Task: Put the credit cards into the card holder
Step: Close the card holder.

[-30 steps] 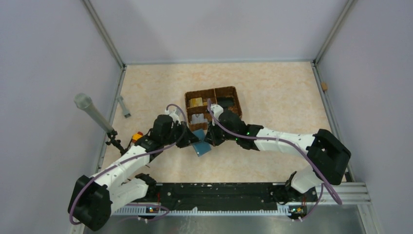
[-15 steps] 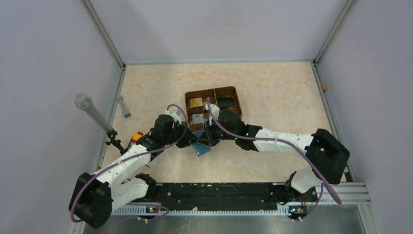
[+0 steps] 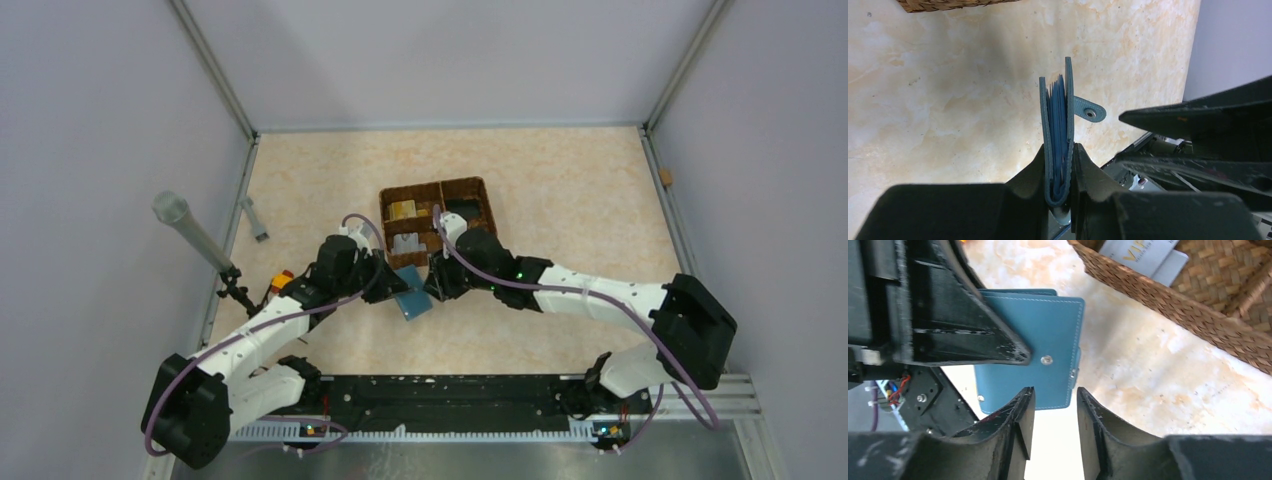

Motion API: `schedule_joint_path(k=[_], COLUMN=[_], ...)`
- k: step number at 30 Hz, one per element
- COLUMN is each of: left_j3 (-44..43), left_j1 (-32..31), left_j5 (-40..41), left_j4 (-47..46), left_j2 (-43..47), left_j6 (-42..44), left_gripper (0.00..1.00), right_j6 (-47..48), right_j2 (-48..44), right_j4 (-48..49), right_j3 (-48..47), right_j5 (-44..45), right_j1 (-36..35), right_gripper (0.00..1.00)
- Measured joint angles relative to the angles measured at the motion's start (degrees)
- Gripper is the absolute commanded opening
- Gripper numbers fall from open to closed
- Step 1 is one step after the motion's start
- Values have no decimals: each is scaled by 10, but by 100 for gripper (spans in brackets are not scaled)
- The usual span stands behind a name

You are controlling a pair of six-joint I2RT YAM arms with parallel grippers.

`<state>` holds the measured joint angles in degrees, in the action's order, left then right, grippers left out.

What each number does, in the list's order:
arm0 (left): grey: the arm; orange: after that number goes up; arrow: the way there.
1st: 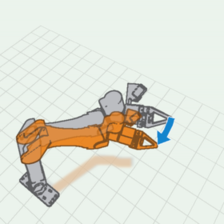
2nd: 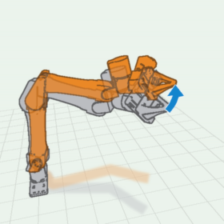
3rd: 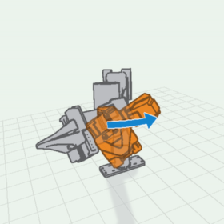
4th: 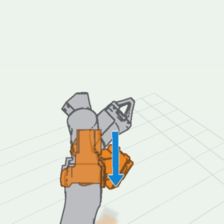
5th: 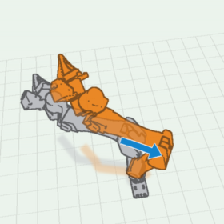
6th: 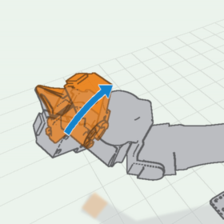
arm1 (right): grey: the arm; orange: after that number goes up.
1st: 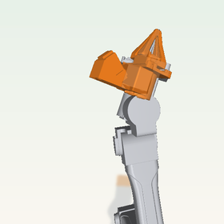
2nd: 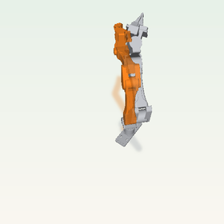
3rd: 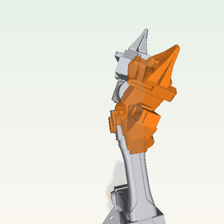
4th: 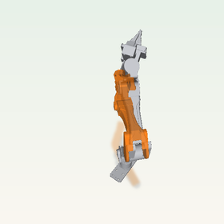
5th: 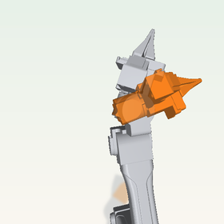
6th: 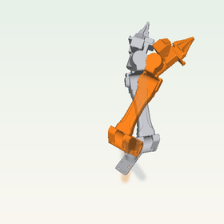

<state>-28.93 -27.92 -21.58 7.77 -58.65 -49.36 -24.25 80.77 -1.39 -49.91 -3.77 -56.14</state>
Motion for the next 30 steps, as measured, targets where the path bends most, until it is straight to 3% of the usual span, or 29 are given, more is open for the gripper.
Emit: schedule_joint_path(k=[6, 13, 22, 28, 29, 30], left_j3=[0, 0, 0, 0, 0, 0], left_j1=[0, 0, 0, 0, 0, 0], left_j5=[0, 0, 0, 0, 0, 0], left_j4=[0, 3, 5, 5, 5, 5], left_j2=[0, 5, 8, 8, 8, 8], left_j6=[0, 1, 3, 3, 3, 3], left_gripper=[0, 0, 0, 0, 0, 0], right_j6=[11, 11, 6, 6, 5, 5], right_j2=[15, 21, 35, 47, 48, 50], right_j4=[-30, -21, 1, 9, 10, 11], right_j3=[0, 0, 0, 0, 0, 0], right_j5=[10, -9, -45, -54, -54, -55], right_j1=[17, 37, 42, 42, 42, 42], right_gripper=[42, 30, 28, 7, 0, 0])
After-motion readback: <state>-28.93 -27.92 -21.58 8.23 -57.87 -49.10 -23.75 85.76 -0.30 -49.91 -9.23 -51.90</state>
